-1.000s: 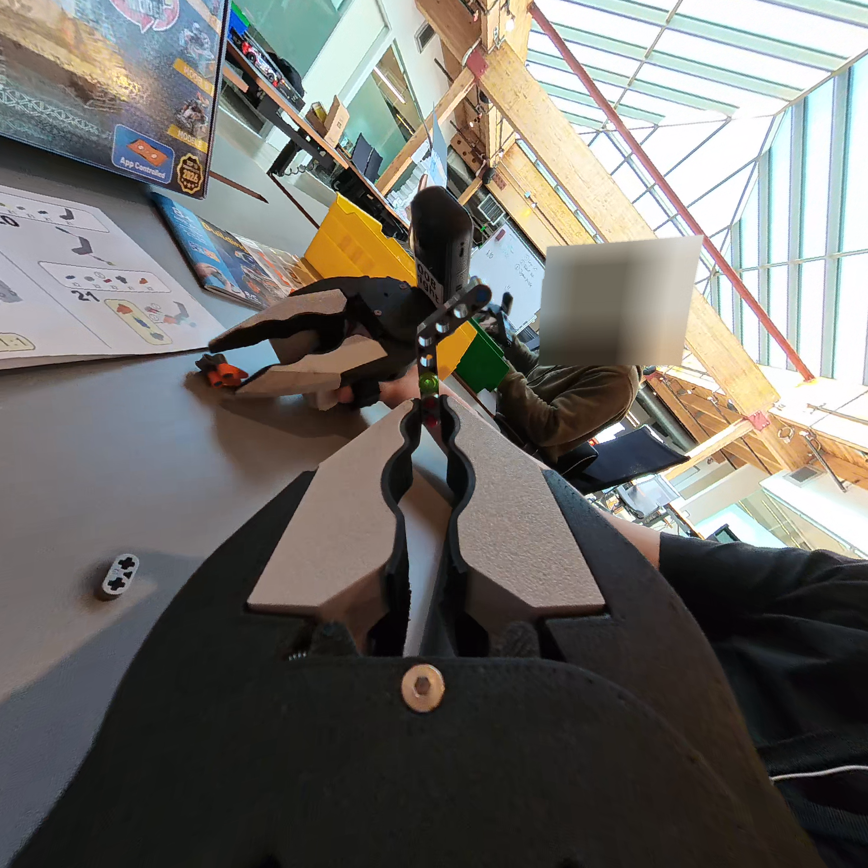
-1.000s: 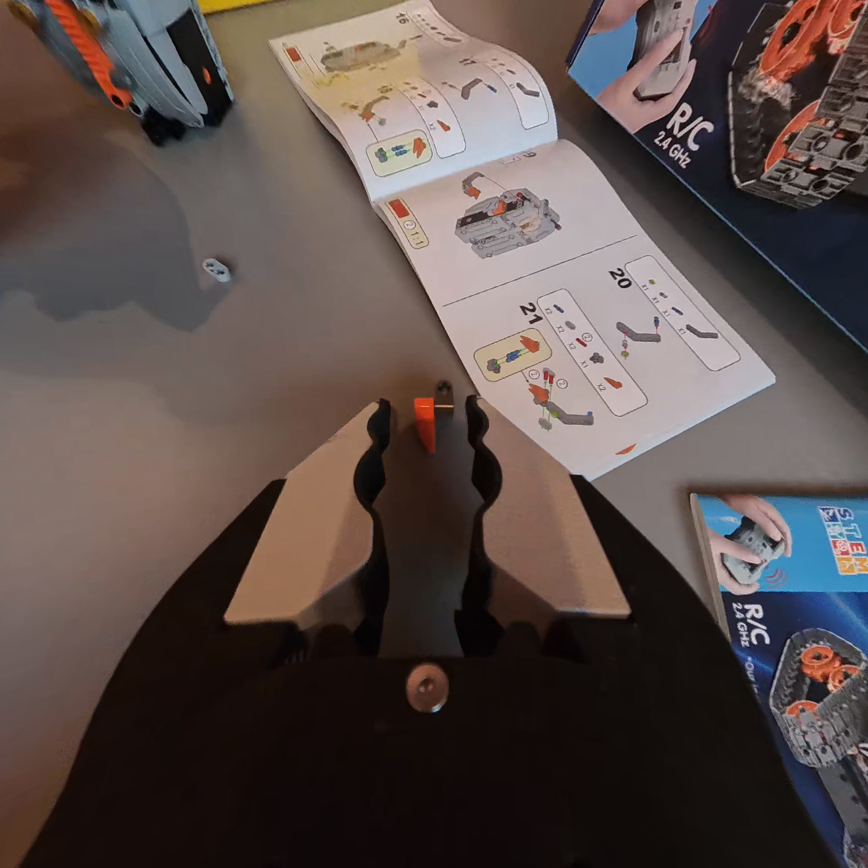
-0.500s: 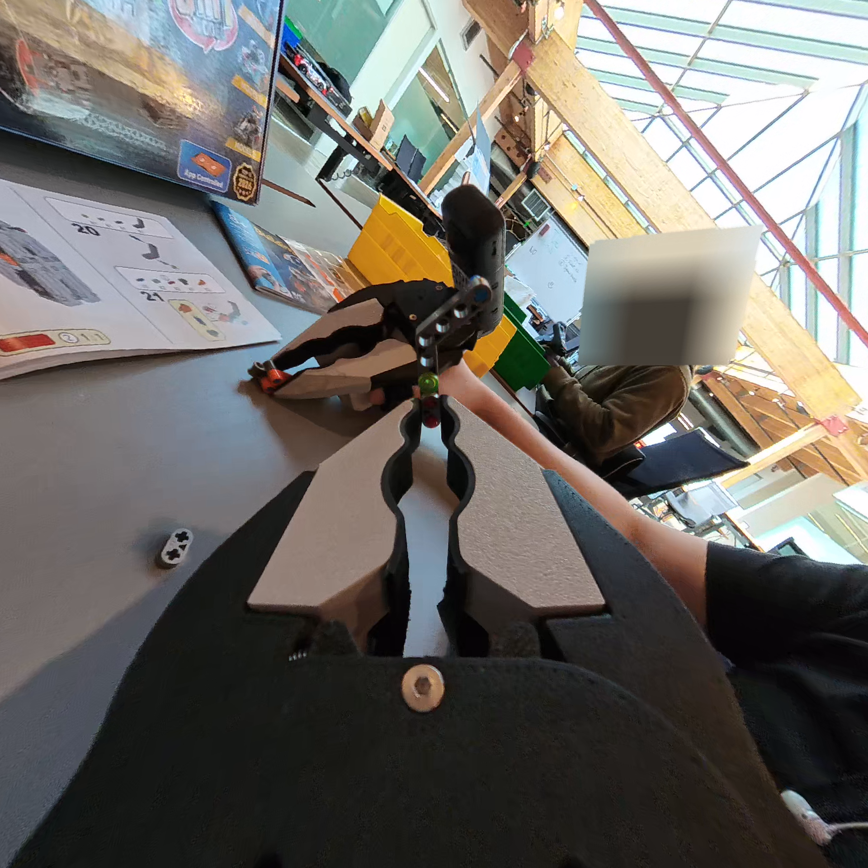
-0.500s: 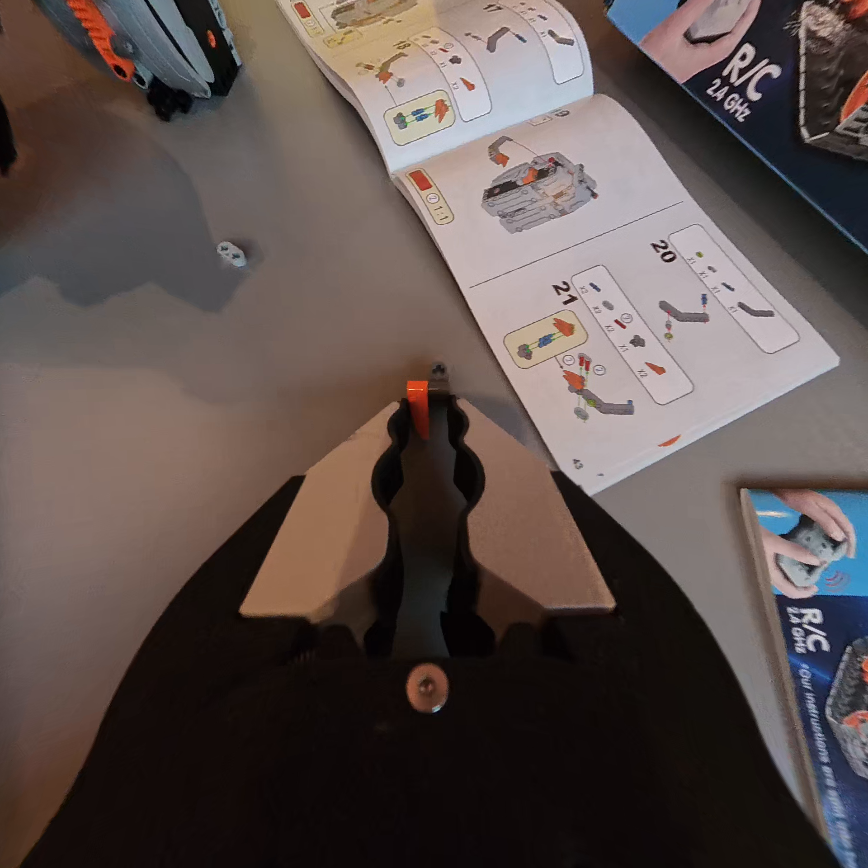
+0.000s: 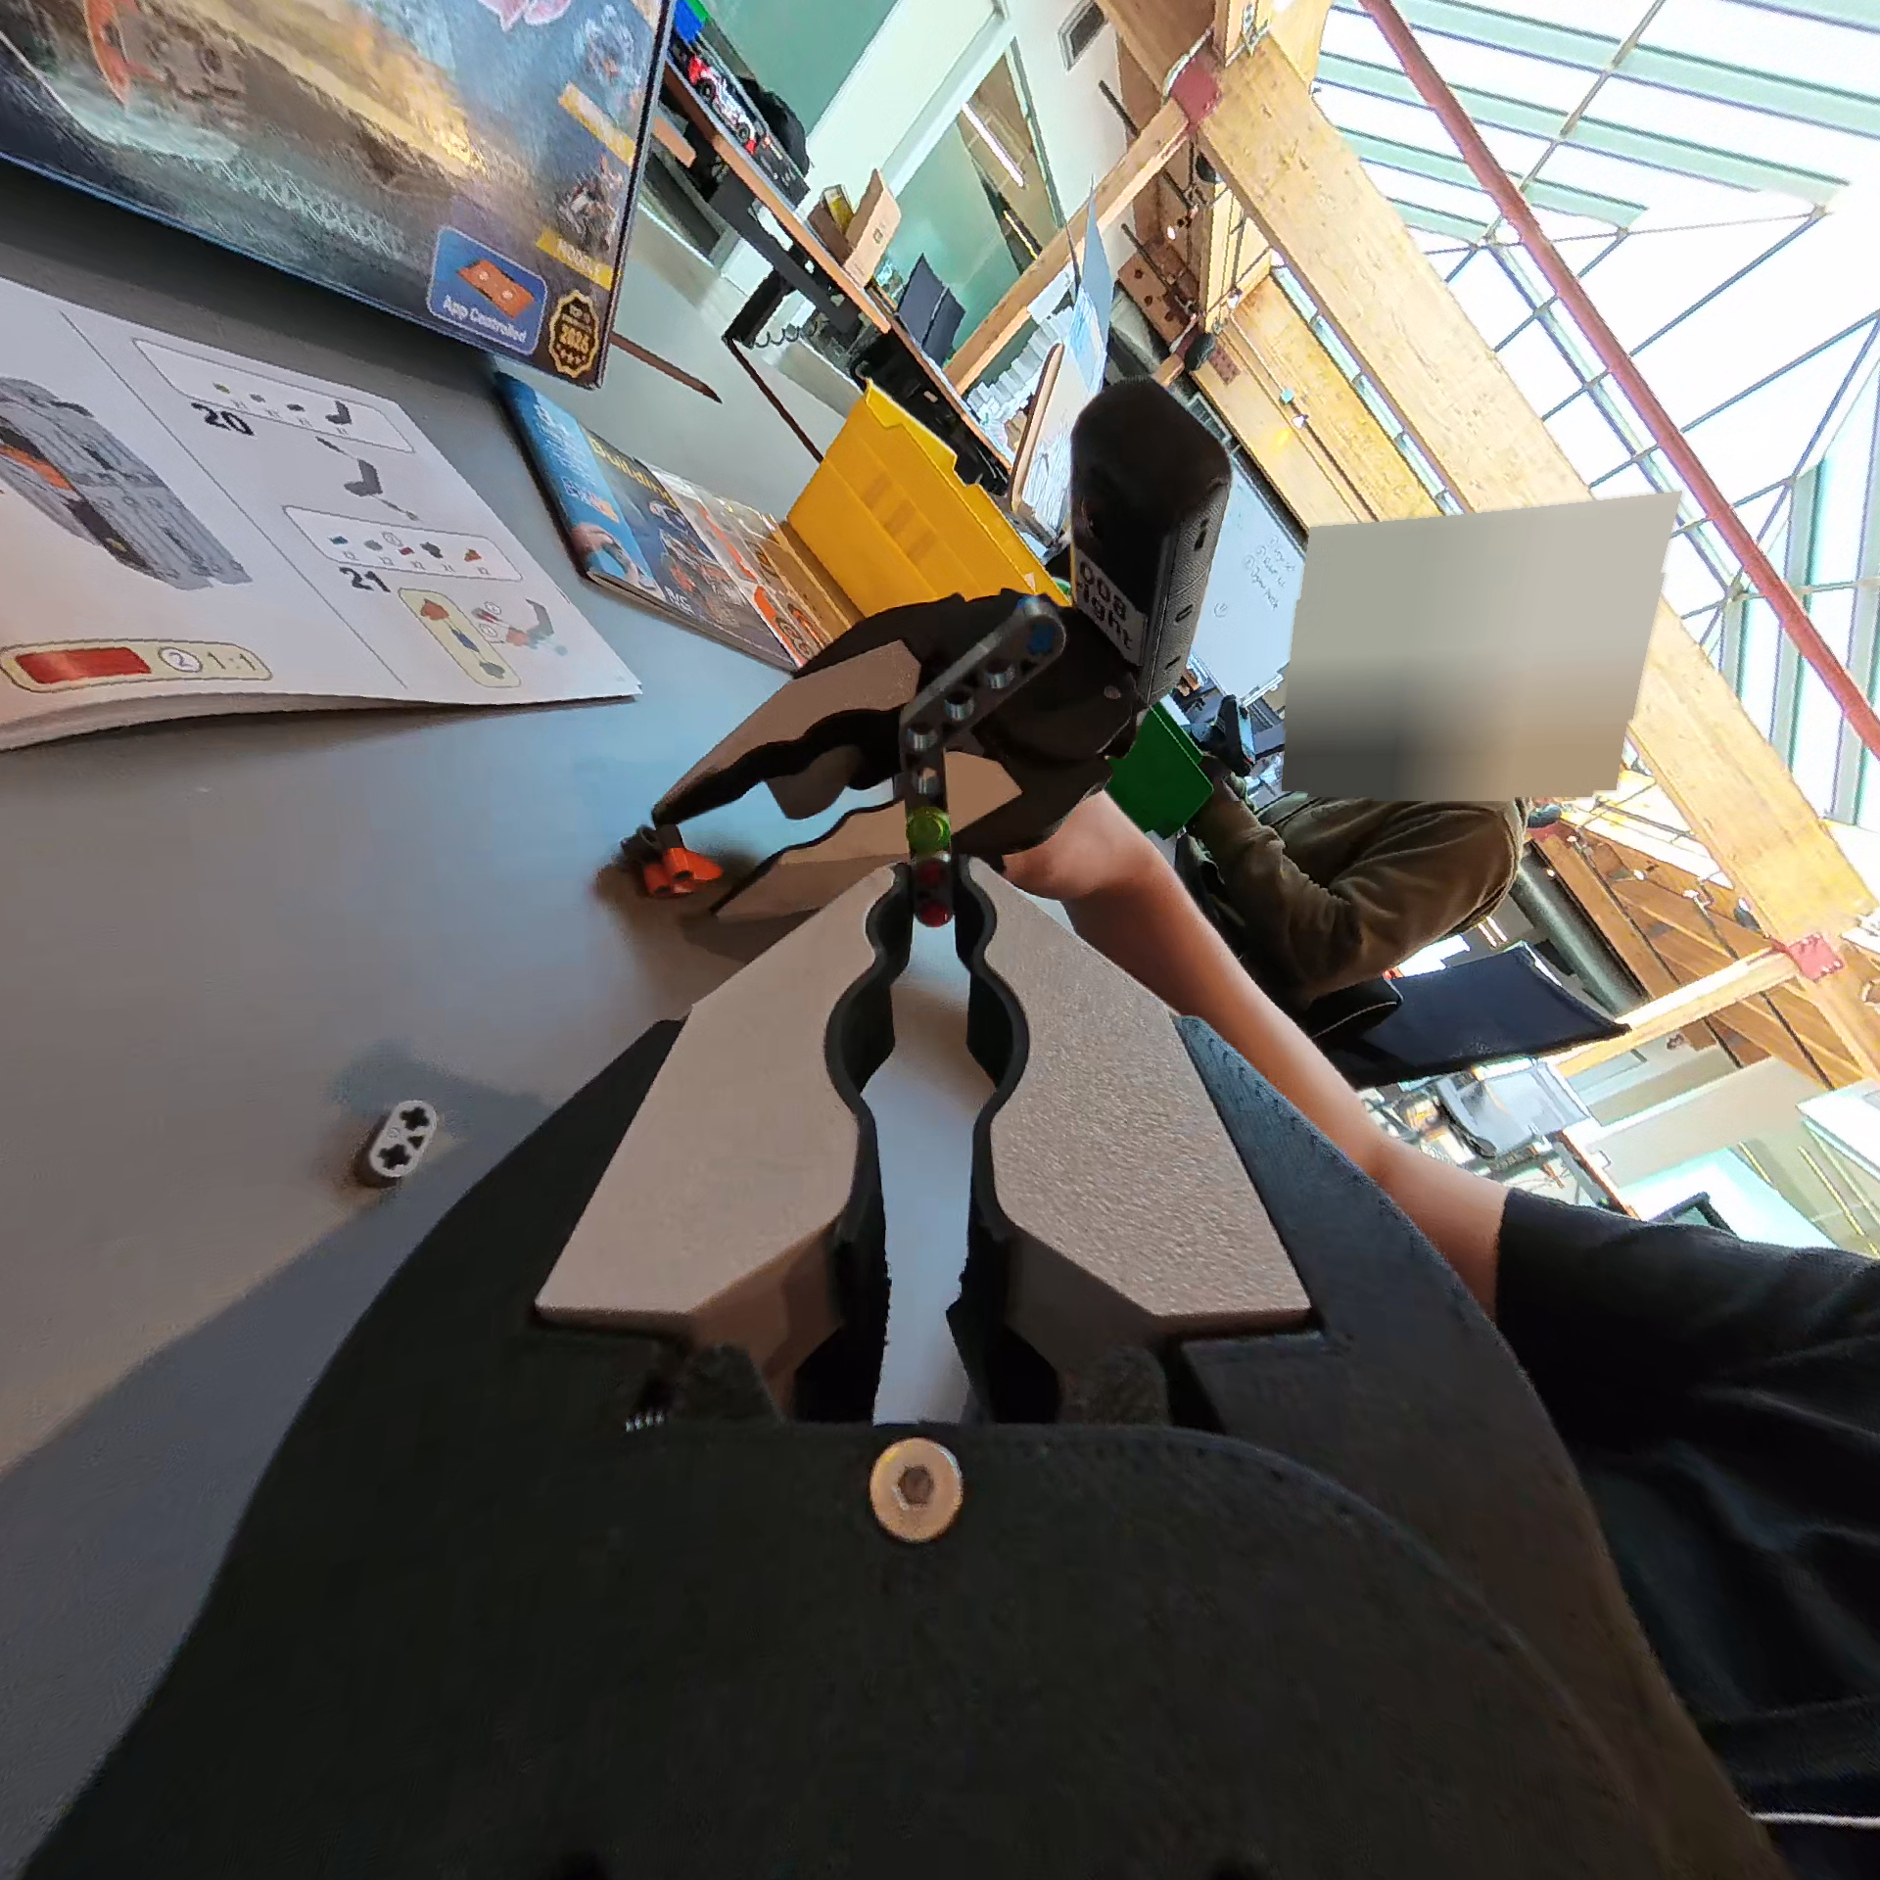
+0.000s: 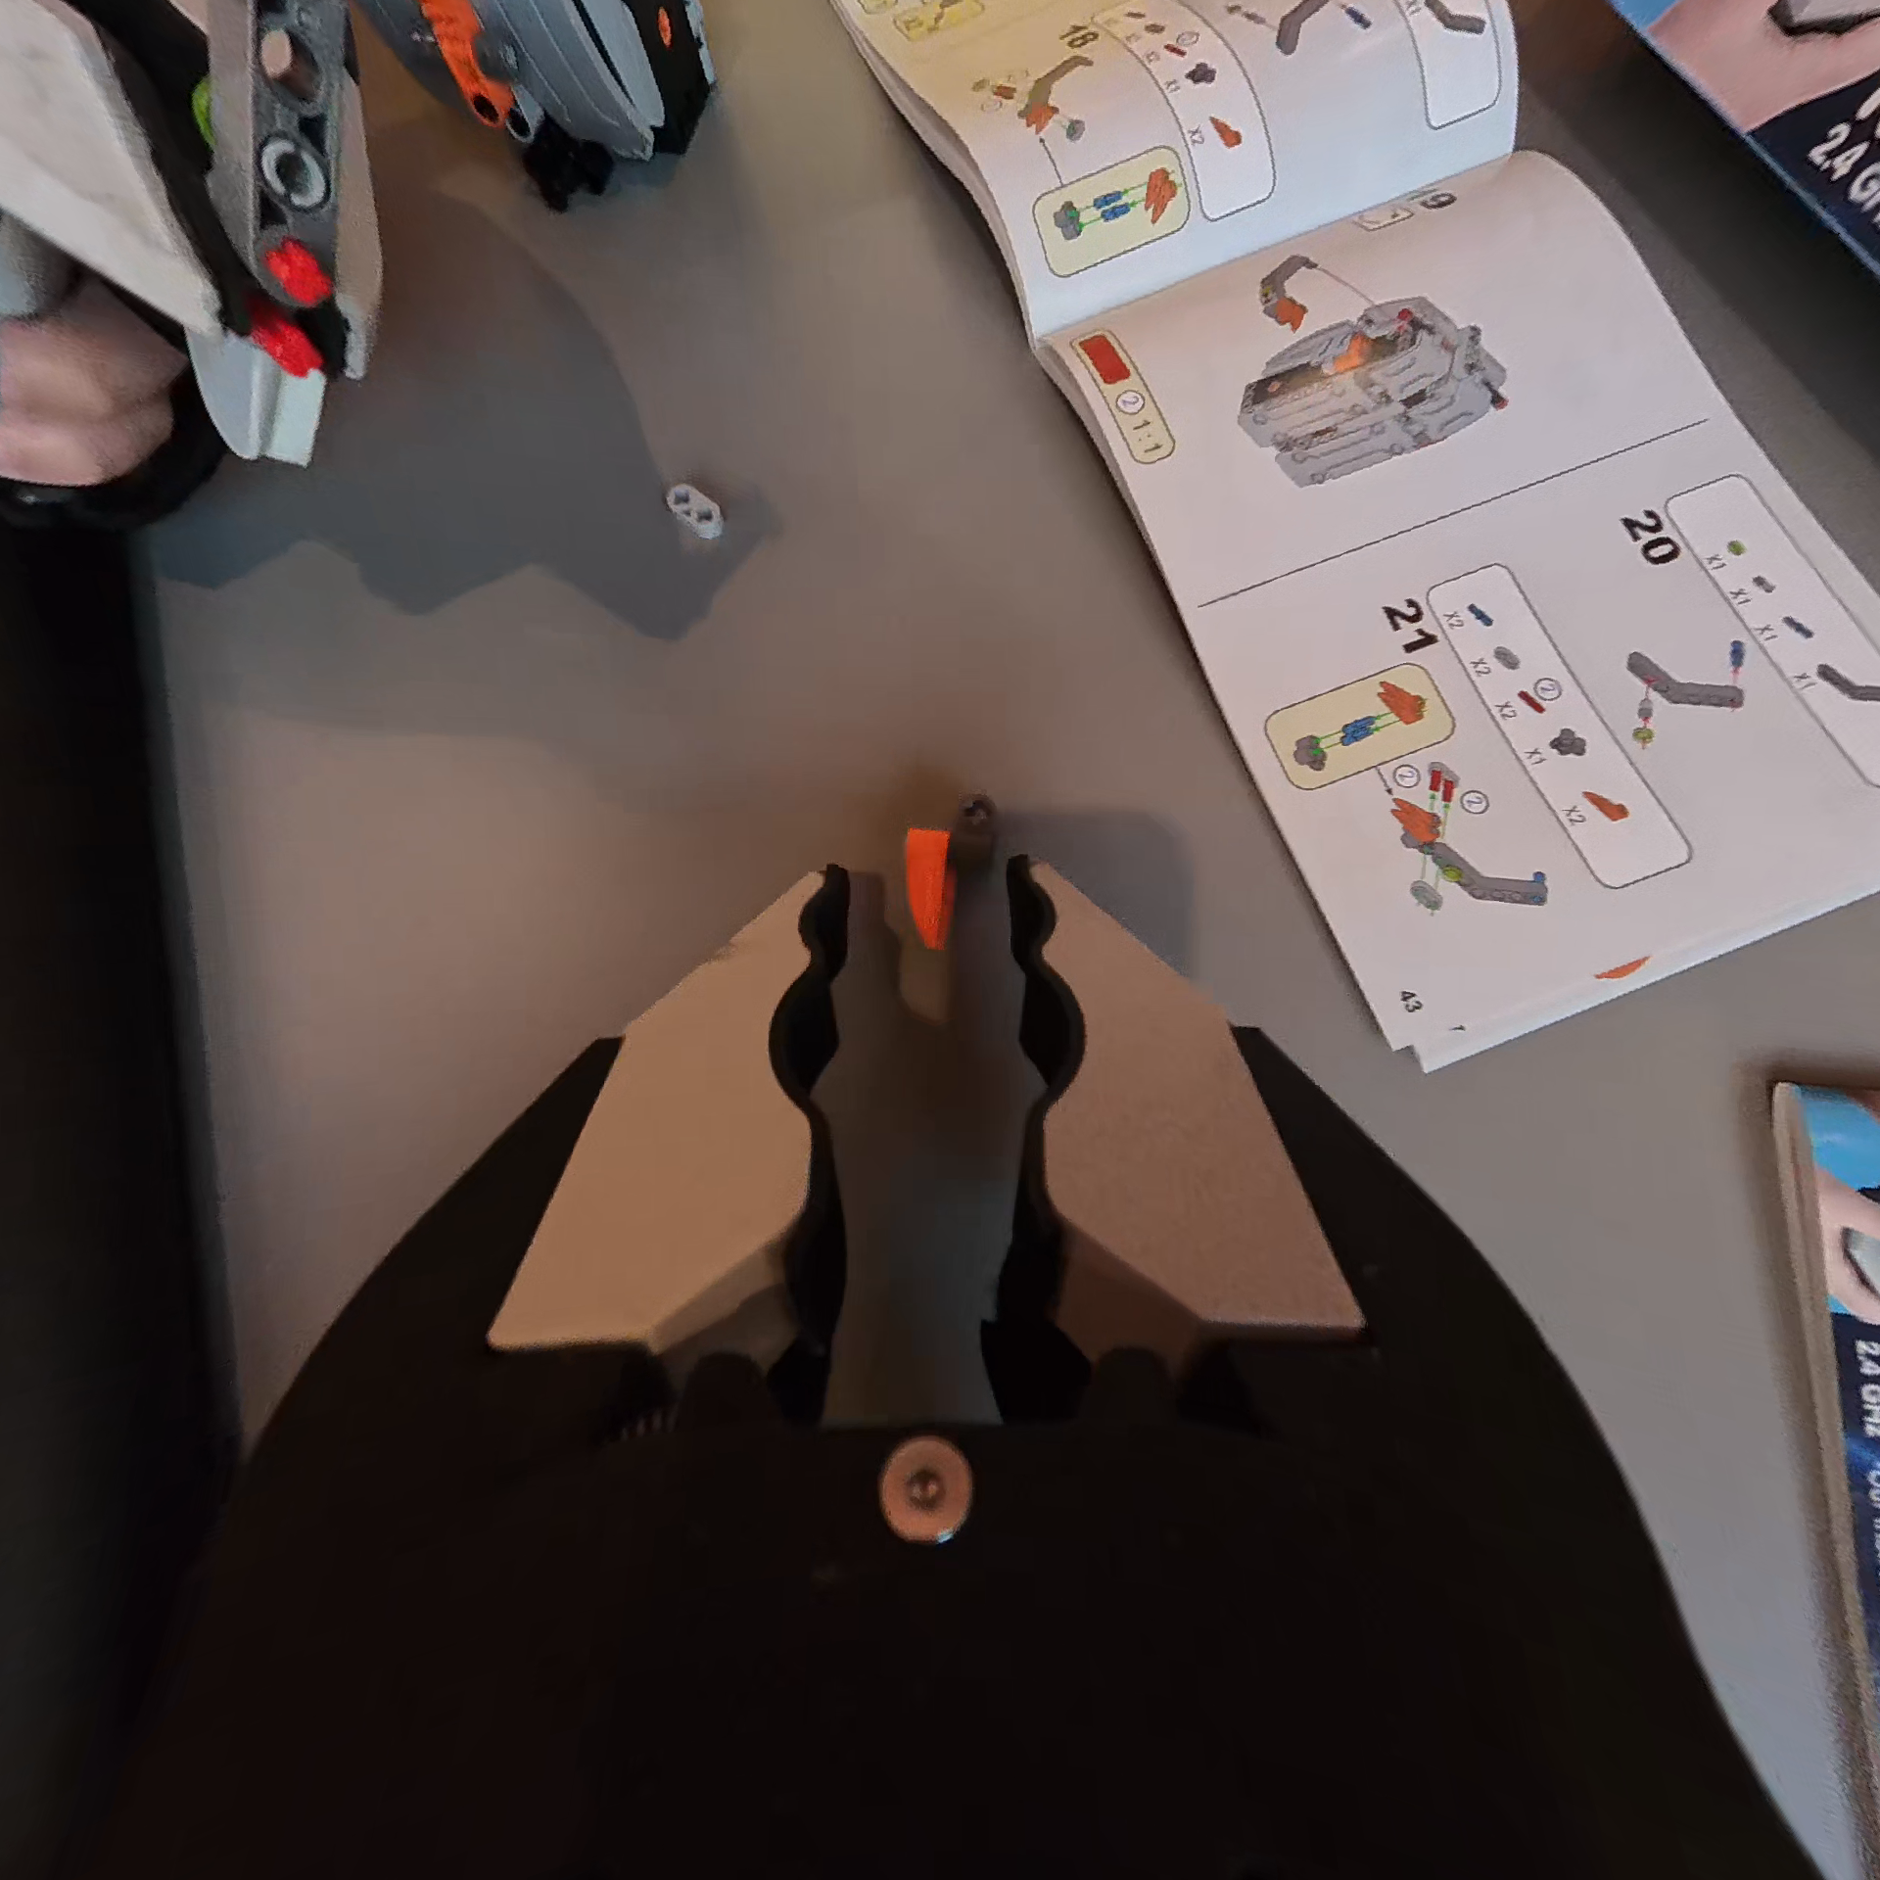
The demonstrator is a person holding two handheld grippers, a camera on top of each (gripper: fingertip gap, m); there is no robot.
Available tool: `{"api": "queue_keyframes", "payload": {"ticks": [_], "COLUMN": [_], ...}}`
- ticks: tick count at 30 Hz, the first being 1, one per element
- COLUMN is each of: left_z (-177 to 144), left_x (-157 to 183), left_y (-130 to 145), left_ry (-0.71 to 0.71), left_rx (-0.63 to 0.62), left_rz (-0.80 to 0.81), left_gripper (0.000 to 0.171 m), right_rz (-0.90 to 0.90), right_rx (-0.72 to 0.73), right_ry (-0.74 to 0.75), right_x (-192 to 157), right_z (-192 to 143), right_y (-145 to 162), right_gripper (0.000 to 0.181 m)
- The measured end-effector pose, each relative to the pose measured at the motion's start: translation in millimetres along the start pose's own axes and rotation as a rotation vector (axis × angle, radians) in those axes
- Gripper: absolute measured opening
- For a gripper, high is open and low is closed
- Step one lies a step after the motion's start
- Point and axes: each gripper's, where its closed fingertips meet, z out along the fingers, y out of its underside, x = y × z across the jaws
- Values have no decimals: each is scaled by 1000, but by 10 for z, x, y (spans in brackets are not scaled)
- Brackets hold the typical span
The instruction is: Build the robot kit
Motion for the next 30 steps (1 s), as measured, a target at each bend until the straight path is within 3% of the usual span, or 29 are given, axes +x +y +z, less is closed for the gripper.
{"api": "queue_keyframes", "payload": {"ticks": [6, 12, 18, 23, 30], "left_z": [-17, -35, -31, -82, -103], "left_x": [37, 25, 21, 42, 114], "left_y": [-25, -42, -65, -110, -138], "left_ry": [9, 7, 13, 14, 31], "left_rx": [12, 20, 23, 52, 71], "left_rz": [6, -1, -6, 5, 23], "left_gripper": [6, 5, 6, 5, 5], "right_rz": [58, 146, 30, 53, 131], "right_rx": [-31, -158, -281, -370, -318], "right_ry": [111, 89, 231, 211, 177], "right_x": [142, 103, 145, 150, 139], "right_z": [-22, 37, -4, 16, 5], "right_y": [-129, -146, -162, -127, -118], "right_gripper": [29, 19, 16, 16, 16]}}
